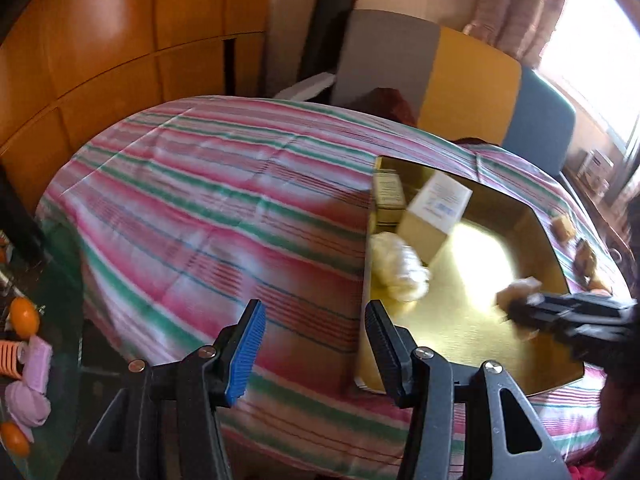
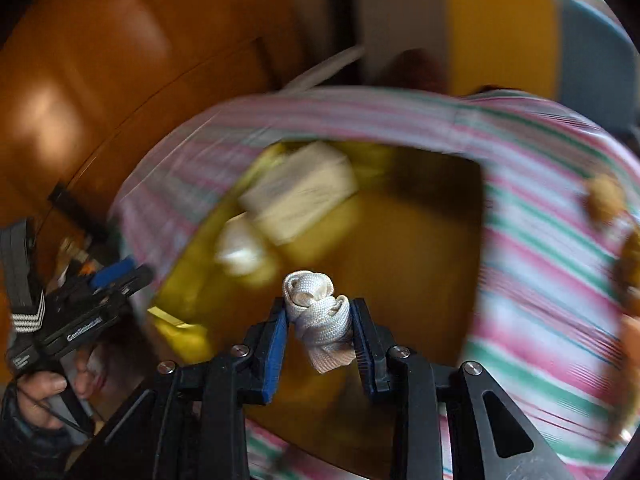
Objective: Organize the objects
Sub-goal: 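Carry the white rolled cloth into the tray and open the right tool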
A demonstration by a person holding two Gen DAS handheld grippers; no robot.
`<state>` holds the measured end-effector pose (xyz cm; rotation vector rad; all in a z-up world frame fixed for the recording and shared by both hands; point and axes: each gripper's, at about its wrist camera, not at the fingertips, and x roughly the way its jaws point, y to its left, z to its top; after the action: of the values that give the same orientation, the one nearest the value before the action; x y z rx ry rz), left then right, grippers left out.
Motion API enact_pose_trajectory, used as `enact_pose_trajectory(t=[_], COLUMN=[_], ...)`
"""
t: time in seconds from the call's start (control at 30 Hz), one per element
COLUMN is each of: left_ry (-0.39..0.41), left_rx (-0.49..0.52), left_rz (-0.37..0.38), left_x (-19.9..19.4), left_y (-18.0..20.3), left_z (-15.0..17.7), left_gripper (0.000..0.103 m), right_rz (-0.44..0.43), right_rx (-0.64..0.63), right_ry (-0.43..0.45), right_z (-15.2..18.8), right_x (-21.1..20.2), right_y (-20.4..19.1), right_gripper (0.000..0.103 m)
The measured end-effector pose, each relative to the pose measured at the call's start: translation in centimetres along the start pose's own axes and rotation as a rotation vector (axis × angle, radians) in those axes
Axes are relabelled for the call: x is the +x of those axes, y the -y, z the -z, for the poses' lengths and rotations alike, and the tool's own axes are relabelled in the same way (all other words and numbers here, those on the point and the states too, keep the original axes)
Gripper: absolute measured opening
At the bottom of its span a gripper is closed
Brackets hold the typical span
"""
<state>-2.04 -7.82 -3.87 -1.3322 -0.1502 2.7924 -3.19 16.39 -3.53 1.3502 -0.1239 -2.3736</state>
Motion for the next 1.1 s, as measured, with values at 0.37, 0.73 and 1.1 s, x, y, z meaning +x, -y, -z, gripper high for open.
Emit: enact_pose_trajectory(t=[0.37,0.73,1.1], left_ry=[-0.014,0.013,0.019], left_rx=[-0.045,-0.007,0.064], left_rz=[0.001,0.009,0.042], left_x=[0.7,-0.1,-1.0], left_y=[-2.0,-0.8,2.2], left_z=[0.7,0.5,0.8], left_gripper=[0.052,0.052,0.052], right_rz=[-0.070,-0.055,0.055], right_rx=[-0.027,-0.001,-0.059], right_ry=[-0.157,-0.085,0.039], right_z=[-1.7,-1.4,0.0], right_x=[10.5,8.1,2.5], right_y=[-6.8,-5.3,-4.3], right_gripper=[0.036,0.055,0.072])
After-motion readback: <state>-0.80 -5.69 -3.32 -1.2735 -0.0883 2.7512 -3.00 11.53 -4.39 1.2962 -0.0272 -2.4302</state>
